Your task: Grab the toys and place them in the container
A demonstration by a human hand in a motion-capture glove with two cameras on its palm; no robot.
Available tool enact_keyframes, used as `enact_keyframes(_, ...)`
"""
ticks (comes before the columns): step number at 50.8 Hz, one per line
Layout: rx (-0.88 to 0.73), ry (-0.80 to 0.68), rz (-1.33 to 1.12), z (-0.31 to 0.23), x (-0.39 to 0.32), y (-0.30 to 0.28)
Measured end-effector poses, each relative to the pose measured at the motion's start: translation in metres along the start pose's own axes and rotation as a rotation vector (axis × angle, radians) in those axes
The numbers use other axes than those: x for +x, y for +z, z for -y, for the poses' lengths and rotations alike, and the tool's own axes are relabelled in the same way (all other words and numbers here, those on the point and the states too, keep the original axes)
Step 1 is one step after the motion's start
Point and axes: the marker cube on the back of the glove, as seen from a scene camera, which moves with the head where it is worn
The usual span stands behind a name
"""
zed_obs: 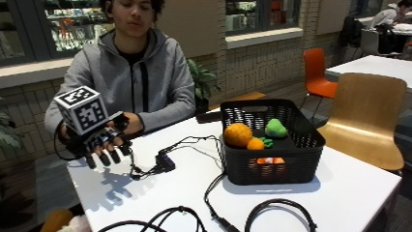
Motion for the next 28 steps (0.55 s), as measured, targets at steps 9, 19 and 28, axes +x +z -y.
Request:
enact_keyframes(9, 0.029, 0.024, 0.079, -0.013, 0.031, 0.017)
enact_keyframes(19, 0.096, 0.023, 0.194, -0.003, 0.037, 0.025)
enact_keyframes(28, 0.148, 0.004, 0.211, 0.015, 0.026, 0.030)
